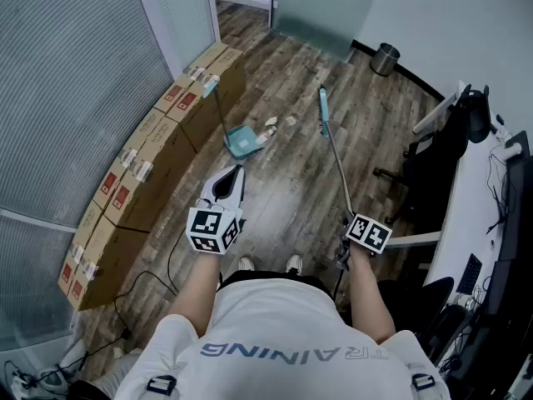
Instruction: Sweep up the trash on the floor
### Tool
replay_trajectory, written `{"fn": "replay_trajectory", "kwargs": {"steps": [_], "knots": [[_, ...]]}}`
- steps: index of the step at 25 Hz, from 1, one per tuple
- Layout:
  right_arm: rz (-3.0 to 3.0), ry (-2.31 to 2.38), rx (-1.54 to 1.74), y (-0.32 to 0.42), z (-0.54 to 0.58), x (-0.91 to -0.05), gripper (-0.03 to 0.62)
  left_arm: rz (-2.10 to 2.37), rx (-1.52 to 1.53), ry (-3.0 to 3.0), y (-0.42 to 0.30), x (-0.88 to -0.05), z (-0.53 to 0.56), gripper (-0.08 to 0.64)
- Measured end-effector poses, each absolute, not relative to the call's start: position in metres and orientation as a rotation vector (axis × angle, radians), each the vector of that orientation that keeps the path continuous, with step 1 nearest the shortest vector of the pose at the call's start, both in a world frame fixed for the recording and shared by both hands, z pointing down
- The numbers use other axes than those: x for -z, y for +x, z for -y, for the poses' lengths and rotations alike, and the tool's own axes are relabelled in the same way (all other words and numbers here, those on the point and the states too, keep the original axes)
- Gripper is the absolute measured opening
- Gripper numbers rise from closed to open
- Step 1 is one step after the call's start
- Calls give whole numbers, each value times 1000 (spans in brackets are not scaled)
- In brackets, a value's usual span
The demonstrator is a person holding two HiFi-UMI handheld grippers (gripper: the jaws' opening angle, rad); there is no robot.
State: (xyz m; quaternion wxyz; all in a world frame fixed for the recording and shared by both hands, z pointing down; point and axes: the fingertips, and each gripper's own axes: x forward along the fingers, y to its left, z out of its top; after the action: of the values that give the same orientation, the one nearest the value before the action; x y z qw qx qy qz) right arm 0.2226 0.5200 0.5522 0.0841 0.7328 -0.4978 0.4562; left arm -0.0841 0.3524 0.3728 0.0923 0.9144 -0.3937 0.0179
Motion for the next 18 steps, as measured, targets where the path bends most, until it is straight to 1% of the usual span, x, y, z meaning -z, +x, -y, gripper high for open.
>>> {"fn": "replay_trajectory", "kwargs": {"steps": [18], "knots": [[1476, 2186, -1377, 194, -514, -558, 104, 1151, -54, 2693, -110, -384, -344, 2]]}}
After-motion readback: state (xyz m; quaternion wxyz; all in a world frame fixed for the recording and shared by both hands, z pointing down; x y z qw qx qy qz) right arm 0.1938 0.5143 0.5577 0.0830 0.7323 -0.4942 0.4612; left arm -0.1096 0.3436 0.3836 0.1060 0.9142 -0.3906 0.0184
